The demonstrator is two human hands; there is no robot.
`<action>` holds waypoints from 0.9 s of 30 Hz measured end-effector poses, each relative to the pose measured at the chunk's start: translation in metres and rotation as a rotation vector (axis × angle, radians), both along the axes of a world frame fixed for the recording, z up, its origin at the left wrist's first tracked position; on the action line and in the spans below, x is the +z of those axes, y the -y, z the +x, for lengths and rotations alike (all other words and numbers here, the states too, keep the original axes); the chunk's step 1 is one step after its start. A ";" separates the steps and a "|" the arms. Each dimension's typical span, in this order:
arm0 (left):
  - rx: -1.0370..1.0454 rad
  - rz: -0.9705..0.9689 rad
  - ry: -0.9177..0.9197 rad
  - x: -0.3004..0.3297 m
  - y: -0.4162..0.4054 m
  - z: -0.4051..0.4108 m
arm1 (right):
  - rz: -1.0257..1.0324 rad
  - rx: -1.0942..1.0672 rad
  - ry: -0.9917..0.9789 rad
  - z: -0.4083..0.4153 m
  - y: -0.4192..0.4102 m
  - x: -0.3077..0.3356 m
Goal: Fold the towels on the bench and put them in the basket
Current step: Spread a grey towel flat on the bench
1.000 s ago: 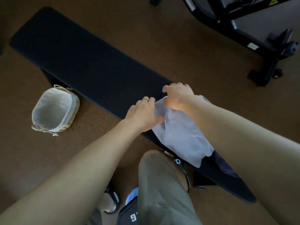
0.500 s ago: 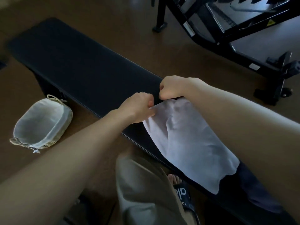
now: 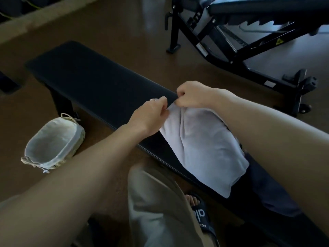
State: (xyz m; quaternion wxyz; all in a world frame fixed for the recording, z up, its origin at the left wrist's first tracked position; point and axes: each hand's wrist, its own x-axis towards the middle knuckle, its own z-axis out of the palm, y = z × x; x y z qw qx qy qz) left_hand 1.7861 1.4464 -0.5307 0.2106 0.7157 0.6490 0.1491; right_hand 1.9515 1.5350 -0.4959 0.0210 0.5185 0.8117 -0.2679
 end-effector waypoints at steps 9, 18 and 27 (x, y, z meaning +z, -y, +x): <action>0.141 0.055 0.434 0.044 0.019 0.014 | 0.242 -0.016 -0.163 0.015 0.029 0.036; 0.097 -0.085 0.301 0.066 0.030 0.013 | 0.226 -0.021 0.090 0.035 0.050 0.045; -0.065 -0.327 0.113 0.055 0.044 0.021 | 0.135 0.011 0.220 0.031 0.055 0.060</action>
